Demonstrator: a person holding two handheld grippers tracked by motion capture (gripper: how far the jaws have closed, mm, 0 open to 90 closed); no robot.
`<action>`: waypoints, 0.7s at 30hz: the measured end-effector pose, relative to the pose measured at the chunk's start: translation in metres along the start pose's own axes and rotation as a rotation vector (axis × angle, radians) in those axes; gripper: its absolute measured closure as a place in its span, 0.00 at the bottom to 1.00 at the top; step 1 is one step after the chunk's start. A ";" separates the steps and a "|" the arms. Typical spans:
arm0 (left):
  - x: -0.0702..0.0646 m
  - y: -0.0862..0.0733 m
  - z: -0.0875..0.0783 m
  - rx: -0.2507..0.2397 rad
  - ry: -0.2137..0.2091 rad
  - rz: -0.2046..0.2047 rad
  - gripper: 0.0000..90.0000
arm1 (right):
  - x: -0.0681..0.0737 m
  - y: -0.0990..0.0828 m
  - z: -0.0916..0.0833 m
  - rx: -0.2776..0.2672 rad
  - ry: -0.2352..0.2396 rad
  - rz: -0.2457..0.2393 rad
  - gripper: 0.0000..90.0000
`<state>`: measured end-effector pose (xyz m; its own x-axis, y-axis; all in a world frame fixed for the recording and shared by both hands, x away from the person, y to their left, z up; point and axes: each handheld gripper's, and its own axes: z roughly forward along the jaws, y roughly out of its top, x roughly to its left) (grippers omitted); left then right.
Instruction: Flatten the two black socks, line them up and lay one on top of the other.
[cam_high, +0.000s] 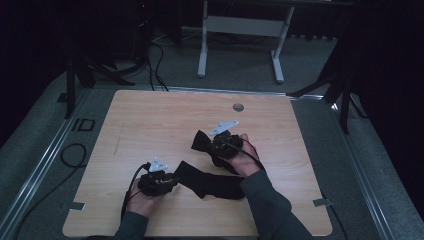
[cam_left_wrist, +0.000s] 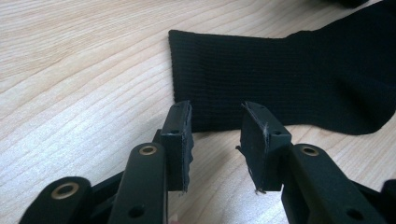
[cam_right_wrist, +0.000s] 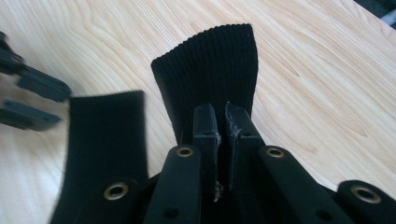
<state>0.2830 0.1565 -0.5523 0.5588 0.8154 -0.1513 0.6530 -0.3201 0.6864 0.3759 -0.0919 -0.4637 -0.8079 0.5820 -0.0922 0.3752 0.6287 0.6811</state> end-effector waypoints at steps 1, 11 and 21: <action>0.000 0.000 0.000 0.000 0.002 -0.002 0.72 | 0.001 0.001 -0.001 -0.003 0.010 0.013 0.93; 0.000 0.000 0.000 0.001 0.009 -0.003 0.74 | 0.019 0.010 -0.014 0.021 0.023 0.110 0.93; -0.001 -0.001 0.003 0.019 0.039 -0.010 0.77 | 0.050 0.007 -0.010 0.034 0.045 0.169 0.93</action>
<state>0.2831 0.1546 -0.5554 0.5320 0.8368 -0.1295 0.6680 -0.3208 0.6714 0.3338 -0.0637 -0.4563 -0.7515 0.6575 0.0548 0.5217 0.5413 0.6594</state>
